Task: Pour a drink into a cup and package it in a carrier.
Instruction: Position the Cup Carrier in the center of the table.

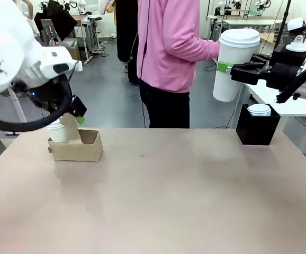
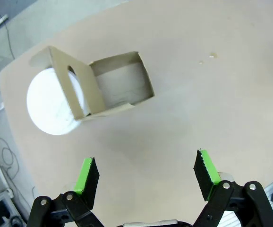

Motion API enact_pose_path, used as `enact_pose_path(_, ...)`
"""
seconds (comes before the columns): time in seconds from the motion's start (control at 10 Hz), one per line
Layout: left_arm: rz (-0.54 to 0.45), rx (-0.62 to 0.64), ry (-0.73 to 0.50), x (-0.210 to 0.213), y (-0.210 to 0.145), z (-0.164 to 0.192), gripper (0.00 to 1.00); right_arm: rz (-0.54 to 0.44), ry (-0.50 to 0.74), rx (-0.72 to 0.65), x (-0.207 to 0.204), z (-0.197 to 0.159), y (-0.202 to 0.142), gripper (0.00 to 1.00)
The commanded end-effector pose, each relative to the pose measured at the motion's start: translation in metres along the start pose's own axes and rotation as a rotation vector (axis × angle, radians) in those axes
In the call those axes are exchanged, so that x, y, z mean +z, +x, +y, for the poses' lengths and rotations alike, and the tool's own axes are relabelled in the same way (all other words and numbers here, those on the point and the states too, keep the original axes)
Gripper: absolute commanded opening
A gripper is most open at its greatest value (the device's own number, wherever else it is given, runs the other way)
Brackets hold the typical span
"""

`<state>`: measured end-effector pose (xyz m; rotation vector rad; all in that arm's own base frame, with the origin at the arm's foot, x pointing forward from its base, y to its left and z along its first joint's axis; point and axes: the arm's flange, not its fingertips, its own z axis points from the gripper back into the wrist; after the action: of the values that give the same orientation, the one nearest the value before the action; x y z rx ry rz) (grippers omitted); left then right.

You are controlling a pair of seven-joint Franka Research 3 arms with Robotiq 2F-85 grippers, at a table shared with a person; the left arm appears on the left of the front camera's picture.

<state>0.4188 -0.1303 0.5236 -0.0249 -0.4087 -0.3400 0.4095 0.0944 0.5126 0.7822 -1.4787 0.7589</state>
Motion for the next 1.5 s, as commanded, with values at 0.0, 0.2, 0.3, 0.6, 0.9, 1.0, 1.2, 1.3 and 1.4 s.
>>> enact_pose_path(0.0, 0.051, 0.078, 0.048, -0.013, 0.033, 0.01, 1.0, -0.011, 0.003, -0.006, -0.003, 0.0, 0.003, 0.8)
enact_pose_path(0.2, 0.084, 0.139, 0.085, -0.026, 0.055, 0.029, 1.0, -0.011, 0.003, -0.006, -0.003, 0.0, 0.003, 0.8)
enact_pose_path(0.3, 0.093, 0.162, 0.093, -0.032, 0.063, 0.038, 1.0, -0.011, 0.003, -0.006, -0.003, 0.0, 0.003, 0.8)
enact_pose_path(0.6, 0.092, 0.227, 0.063, -0.043, 0.074, 0.052, 1.0, -0.011, 0.003, -0.006, -0.003, 0.0, 0.003, 0.8)
enact_pose_path(0.9, 0.087, 0.189, 0.062, -0.051, 0.071, 0.056, 1.0, -0.011, 0.003, -0.006, -0.003, 0.0, 0.003, 0.8)
enact_pose_path(1.0, 0.089, 0.21, 0.119, -0.049, 0.075, 0.055, 1.0, -0.011, 0.003, -0.006, -0.003, 0.0, 0.003, 0.8)
enact_pose_path(1.2, 0.07, 0.294, 0.147, -0.058, 0.084, 0.061, 0.4, -0.011, 0.003, -0.006, -0.003, 0.0, 0.003, 0.8)
enact_pose_path(1.3, 0.07, 0.294, 0.152, -0.06, 0.085, 0.06, 0.4, -0.011, 0.003, -0.006, -0.003, 0.0, 0.003, 0.8)
enact_pose_path(1.4, 0.077, 0.293, 0.152, -0.06, 0.085, 0.06, 0.0, -0.011, 0.003, -0.006, -0.003, 0.0, 0.003, 0.8)
